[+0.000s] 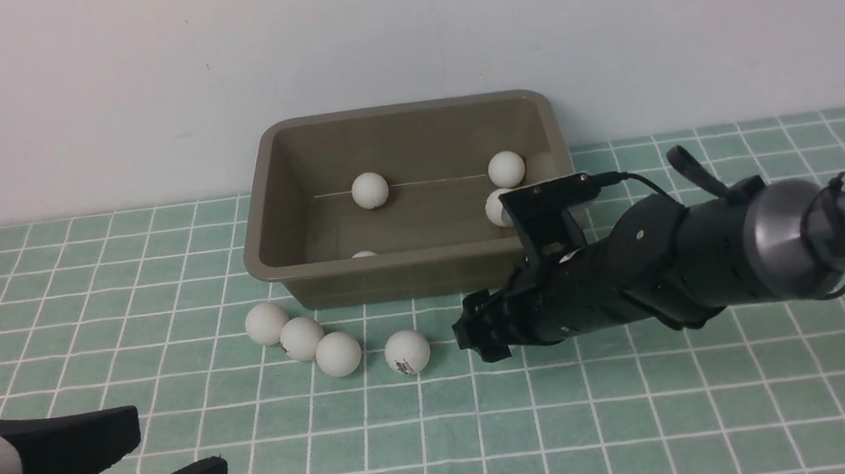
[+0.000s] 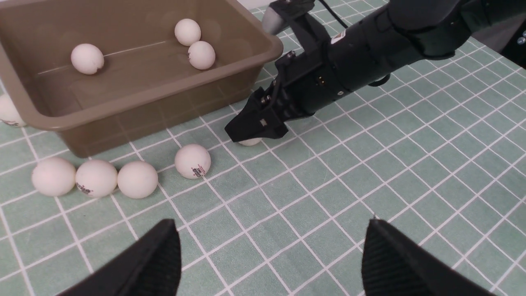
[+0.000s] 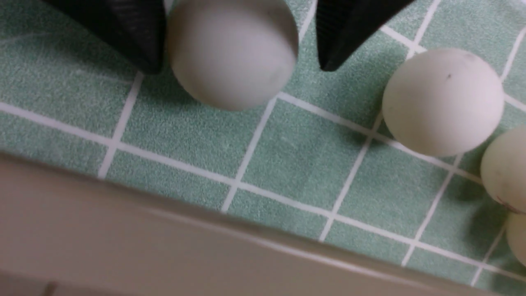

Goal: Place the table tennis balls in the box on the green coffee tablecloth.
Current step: 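Reach for and grasp a ping pong ball on the table, then release the ping pong ball into the bin and lift the gripper away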

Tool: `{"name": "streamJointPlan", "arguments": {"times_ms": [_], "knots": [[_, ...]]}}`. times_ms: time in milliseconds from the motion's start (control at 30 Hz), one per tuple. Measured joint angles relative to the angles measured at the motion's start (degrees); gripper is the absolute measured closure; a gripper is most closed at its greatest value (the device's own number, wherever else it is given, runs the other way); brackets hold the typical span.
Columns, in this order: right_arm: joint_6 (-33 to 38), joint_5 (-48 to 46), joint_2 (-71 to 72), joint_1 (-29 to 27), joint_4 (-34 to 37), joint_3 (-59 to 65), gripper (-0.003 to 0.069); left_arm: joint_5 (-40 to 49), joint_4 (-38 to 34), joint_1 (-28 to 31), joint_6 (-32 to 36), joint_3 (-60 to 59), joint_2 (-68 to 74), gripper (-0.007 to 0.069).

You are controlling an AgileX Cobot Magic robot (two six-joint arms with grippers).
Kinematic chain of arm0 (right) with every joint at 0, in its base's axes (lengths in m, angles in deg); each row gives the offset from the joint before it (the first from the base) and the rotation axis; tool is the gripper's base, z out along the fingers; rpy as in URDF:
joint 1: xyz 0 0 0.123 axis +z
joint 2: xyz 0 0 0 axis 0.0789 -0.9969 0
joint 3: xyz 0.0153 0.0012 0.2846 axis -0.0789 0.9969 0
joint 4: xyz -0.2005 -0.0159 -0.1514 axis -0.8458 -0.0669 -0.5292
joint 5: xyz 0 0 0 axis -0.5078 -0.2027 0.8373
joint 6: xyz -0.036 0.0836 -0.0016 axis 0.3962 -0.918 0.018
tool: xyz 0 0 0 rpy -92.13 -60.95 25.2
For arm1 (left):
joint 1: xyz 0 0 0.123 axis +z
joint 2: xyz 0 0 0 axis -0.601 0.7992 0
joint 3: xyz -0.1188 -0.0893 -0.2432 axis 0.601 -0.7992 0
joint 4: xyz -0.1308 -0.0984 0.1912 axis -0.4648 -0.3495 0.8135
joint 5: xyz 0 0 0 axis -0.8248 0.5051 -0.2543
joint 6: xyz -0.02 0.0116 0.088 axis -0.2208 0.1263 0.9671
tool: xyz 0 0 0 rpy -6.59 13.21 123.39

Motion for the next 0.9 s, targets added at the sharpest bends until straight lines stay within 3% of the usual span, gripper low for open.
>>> {"name": "streamJointPlan", "arguments": {"times_ms": [400,767,900], "knots": [[-4.24,-10.57,4.88,0.00,-10.83,0.00,0.0300,0.30,0.00,0.00,0.00,0.00,0.00,0.0093],[-17.16,-20.10,14.18,-0.09,-34.22,0.00,0.0300,1.52,0.00,0.00,0.00,0.00,0.00,0.0093],[-17.61,-19.19,17.61,-0.11,-37.32,0.00,0.0300,1.52,0.00,0.00,0.00,0.00,0.00,0.0093]]}}
